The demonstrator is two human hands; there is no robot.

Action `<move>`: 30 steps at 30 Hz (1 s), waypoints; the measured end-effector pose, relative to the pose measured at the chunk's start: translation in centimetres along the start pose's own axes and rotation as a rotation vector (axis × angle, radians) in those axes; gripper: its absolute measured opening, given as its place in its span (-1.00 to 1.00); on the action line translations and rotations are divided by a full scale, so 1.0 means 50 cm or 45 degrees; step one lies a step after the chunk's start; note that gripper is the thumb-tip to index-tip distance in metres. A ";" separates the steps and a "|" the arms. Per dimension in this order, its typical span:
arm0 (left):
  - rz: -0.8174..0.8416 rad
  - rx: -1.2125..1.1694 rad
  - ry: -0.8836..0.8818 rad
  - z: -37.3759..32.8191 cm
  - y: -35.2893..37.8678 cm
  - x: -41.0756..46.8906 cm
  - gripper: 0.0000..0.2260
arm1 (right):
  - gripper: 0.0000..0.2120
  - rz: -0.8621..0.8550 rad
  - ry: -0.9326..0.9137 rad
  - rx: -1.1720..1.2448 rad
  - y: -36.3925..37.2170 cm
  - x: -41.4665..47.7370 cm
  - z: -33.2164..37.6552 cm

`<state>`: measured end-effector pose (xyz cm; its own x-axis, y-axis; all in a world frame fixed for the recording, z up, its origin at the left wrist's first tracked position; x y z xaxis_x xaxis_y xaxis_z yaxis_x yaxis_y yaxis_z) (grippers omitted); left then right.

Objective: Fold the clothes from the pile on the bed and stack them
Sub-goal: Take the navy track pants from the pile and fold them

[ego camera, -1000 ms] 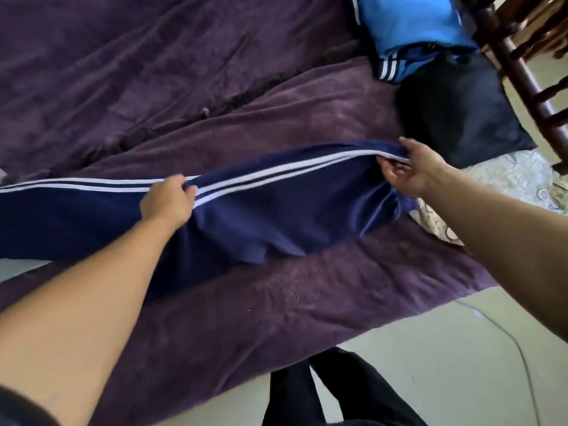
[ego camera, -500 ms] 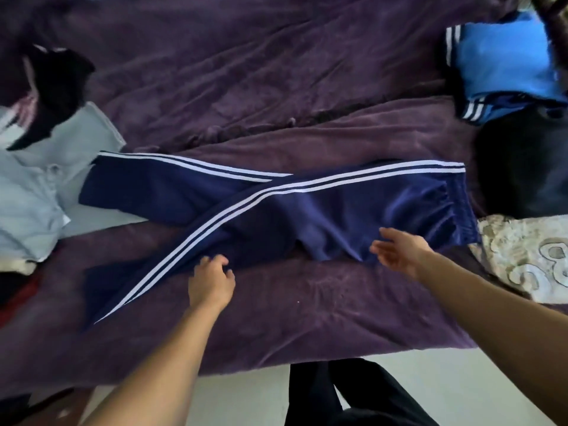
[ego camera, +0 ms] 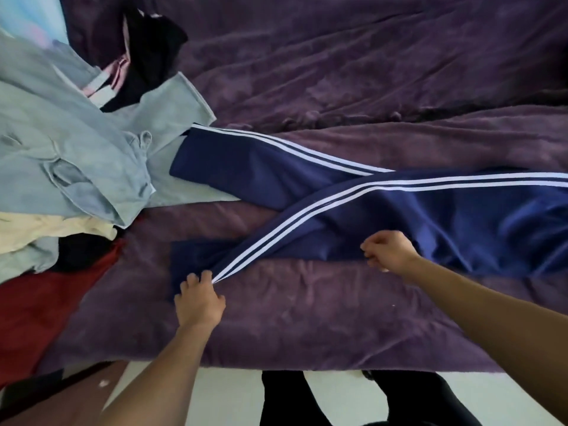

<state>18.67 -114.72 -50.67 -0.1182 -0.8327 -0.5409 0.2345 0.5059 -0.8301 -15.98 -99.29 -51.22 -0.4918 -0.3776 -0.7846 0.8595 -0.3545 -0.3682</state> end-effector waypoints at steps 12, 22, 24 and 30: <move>-0.192 -0.628 0.344 0.182 -0.108 0.281 -0.78 | -0.58 -0.122 0.350 0.609 0.348 0.100 0.207; -0.605 -0.658 0.359 0.026 -0.437 0.556 -0.75 | -0.56 -0.406 0.051 0.422 0.245 0.120 0.308; -0.624 -0.629 0.317 0.008 -0.436 0.599 -0.74 | -0.59 -0.528 -0.136 -0.096 0.214 0.143 0.320; -0.575 -0.541 0.213 -0.001 -0.339 0.658 -0.73 | -0.58 -0.381 -0.184 -0.946 0.153 0.248 0.316</move>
<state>10.74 -150.69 -54.41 -0.2731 -0.9556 -0.1107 -0.2726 0.1873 -0.9437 -17.72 -120.20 -55.88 -0.6850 -0.4813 -0.5469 0.5314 0.1835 -0.8270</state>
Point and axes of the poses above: each hand's wrist, its own x-axis towards the middle knuckle, its own y-axis out of the palm, z = x × y, the point moved 2 cm from there along x, towards the middle knuckle, and after that the axes turned 2 degrees about x, right-handed, at the moved point
